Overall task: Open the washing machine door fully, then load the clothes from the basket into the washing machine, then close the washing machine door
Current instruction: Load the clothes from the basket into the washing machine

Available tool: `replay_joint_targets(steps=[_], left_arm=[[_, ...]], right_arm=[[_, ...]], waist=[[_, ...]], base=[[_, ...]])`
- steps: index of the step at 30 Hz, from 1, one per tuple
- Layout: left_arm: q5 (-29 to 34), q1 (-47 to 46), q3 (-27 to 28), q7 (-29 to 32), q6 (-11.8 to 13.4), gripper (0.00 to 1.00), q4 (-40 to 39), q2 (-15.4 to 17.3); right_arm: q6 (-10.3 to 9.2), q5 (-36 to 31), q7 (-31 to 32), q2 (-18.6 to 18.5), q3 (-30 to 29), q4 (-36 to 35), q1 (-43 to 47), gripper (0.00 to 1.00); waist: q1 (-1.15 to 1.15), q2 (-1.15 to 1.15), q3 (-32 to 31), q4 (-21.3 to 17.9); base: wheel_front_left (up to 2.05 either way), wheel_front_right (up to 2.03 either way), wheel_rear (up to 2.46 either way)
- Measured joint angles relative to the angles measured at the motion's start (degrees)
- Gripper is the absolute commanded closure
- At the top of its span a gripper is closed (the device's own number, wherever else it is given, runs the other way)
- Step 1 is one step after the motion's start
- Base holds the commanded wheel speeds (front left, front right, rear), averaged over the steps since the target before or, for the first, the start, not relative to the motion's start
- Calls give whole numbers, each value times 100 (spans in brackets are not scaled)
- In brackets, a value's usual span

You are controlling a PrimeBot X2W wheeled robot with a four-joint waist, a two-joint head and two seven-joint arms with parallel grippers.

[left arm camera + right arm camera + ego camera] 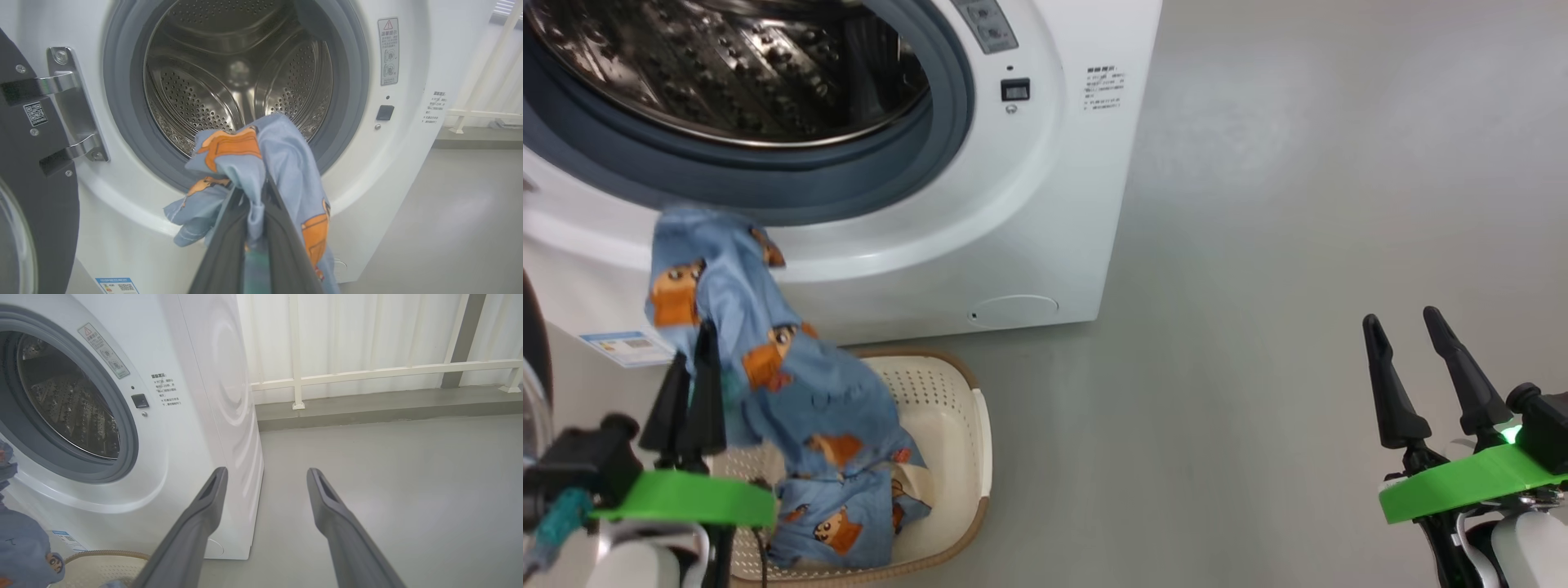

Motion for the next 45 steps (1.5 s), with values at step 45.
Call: replay_joint_targets(steps=[45], left_arm=[[-209,-5836,-991,-21,-92,100,4778,921]], right_arm=[[0,-53,0,535,422,-49,-1263,0]], waist=[[0,0,1908,-805]], base=[[0,0,0]])
